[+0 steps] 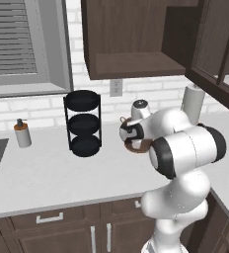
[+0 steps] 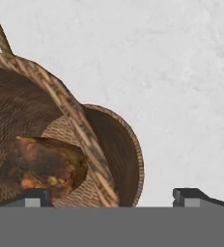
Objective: Open the cabinet, pick up the bread from the cabinet and place it in the basket. Then move the basket to the dining counter.
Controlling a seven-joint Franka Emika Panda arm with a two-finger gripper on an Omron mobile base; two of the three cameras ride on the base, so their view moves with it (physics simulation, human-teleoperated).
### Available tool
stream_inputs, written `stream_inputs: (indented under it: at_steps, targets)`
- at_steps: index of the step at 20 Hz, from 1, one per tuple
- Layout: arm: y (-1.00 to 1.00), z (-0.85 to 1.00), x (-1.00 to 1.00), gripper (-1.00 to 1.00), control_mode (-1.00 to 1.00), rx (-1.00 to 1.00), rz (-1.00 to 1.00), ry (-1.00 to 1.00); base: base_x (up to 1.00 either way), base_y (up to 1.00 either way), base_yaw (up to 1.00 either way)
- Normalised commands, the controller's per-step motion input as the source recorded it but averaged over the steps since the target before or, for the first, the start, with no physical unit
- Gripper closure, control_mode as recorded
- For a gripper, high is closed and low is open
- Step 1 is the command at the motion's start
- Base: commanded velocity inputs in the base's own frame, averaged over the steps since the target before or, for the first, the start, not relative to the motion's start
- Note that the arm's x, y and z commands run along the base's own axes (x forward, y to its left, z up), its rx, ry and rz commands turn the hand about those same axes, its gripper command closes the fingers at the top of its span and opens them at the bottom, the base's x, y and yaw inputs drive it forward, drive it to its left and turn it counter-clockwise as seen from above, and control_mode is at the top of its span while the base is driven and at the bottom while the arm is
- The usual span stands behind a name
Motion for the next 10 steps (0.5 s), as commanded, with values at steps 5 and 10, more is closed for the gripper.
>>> stream_inputs:
  at_steps: [5,10]
  targets:
    - [0.0,-0.32,0.3,-1.0,-1.0,0.02,0.0,0.05,0.0,0.0,0.0]
    - [0.0,-0.38,0.22,1.0,-1.0,0.03,0.0,0.04,0.0,0.0,0.0]
